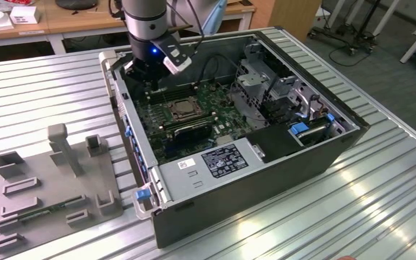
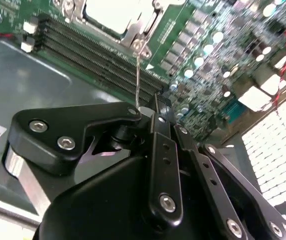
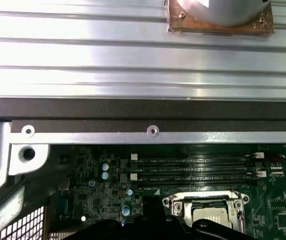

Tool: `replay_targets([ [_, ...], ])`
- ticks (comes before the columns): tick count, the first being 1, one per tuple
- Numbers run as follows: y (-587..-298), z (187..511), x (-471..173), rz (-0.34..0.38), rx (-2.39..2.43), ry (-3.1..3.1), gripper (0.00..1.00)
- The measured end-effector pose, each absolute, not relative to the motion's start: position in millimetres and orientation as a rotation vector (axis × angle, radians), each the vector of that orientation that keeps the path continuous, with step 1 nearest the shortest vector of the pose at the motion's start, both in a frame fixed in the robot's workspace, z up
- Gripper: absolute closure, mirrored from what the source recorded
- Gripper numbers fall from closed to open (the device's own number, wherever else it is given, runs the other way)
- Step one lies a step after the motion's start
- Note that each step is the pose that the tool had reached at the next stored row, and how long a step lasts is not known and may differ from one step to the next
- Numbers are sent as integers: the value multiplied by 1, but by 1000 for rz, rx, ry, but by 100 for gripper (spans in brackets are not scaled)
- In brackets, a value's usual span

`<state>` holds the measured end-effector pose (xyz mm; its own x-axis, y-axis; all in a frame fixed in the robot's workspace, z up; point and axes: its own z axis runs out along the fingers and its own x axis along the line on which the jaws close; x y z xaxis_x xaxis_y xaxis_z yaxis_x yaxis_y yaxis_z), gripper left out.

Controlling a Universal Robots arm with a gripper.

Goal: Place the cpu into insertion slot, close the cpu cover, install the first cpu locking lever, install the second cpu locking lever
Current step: 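Install the first cpu locking lever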

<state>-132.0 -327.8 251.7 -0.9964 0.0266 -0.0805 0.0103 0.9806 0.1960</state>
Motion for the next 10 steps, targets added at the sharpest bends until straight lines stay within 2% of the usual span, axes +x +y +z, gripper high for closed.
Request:
replay_targets([
  [4,-328,251,-132,391,32,3034,89],
  [10,-330,250,-132,399,35,3033,89],
])
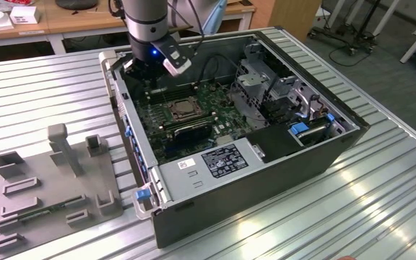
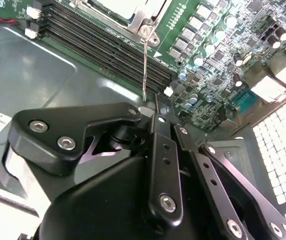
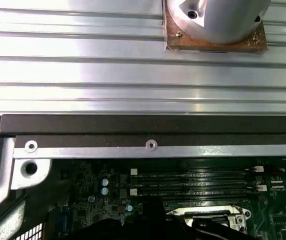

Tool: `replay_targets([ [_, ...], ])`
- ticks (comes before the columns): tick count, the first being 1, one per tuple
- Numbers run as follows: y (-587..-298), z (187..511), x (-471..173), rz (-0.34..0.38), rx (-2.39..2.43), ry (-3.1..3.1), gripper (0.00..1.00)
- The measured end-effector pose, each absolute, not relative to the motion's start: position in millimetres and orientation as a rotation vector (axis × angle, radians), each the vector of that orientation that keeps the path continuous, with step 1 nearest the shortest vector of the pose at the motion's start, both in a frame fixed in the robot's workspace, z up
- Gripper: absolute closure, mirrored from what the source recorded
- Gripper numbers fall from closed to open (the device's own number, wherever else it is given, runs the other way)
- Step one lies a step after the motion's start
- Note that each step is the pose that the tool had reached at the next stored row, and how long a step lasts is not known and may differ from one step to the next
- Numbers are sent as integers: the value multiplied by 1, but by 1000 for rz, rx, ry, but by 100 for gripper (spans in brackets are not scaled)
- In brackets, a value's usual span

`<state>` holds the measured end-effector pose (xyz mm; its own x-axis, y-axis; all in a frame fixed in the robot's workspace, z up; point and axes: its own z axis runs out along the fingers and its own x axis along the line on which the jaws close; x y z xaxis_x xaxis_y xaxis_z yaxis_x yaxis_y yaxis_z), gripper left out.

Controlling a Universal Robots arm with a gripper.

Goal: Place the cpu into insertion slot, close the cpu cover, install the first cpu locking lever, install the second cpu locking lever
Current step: 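Install the first cpu locking lever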

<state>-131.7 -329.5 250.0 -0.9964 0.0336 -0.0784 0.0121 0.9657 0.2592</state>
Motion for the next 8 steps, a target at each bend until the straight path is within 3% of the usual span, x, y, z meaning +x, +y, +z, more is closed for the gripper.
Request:
replay_targets([
  [8,-333,248,-119,399,37,3034,89],
])
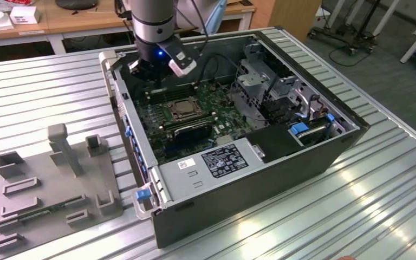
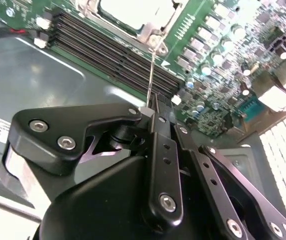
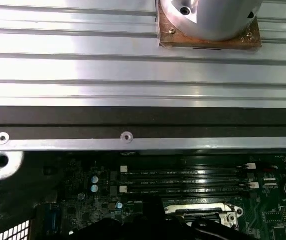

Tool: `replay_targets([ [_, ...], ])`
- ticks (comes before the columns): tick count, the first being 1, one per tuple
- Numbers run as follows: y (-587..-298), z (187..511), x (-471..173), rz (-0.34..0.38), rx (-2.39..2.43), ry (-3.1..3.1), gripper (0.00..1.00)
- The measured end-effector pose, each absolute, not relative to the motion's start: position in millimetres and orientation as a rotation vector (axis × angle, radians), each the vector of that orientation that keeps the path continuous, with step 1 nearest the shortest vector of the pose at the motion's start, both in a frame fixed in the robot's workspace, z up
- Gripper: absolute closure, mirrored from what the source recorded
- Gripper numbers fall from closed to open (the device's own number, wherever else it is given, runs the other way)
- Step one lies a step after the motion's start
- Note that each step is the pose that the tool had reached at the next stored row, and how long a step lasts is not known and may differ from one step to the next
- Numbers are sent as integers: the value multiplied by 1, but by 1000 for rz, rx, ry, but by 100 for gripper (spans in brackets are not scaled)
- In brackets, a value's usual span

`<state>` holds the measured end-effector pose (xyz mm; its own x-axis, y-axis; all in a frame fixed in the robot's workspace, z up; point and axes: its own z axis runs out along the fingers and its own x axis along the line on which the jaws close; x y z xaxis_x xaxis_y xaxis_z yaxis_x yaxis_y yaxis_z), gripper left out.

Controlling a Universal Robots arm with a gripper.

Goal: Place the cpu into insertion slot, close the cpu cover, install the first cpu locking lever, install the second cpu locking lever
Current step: 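Install the first cpu locking lever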

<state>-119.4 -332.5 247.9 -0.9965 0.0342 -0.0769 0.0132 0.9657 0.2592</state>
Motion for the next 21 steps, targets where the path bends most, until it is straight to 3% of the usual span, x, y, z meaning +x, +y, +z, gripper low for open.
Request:
replay_targets([
  [21,-336,246,-95,400,37,3035,89],
])
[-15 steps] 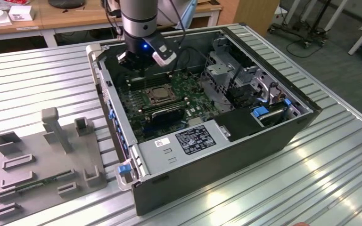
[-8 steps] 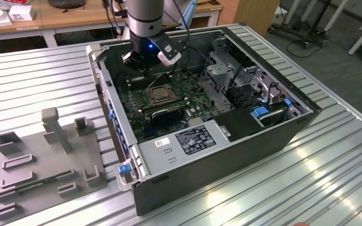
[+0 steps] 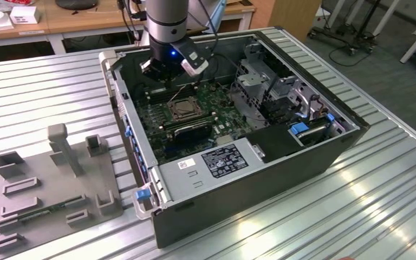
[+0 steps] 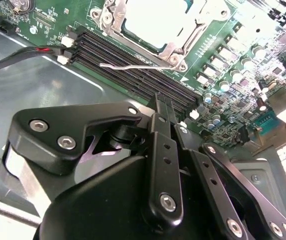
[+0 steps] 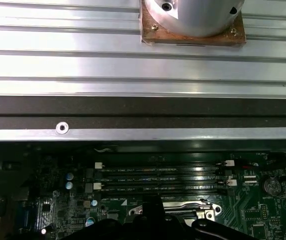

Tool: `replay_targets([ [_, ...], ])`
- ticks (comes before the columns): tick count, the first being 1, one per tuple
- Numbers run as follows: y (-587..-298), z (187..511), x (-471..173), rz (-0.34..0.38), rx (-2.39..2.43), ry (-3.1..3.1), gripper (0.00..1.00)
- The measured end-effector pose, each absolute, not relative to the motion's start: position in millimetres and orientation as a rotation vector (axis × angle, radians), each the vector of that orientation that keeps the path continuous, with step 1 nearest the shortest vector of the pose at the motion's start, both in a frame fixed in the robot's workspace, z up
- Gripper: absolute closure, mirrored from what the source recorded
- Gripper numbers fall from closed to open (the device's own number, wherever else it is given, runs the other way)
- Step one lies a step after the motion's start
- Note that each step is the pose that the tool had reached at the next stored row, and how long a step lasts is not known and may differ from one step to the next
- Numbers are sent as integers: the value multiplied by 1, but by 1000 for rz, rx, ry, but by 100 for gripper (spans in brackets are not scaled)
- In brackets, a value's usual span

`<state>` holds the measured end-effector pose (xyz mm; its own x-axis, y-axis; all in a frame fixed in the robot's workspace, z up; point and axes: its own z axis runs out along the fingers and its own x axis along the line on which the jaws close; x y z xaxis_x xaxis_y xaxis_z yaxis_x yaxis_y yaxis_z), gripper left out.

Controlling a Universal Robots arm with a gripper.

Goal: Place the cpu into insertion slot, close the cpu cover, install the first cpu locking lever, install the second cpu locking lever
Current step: 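Install the first cpu locking lever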

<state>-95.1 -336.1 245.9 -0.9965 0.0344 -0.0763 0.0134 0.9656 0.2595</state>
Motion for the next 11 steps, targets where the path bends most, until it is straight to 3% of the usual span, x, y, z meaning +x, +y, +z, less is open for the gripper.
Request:
replay_targets([
  [11,-336,245,-92,401,37,3035,89],
])
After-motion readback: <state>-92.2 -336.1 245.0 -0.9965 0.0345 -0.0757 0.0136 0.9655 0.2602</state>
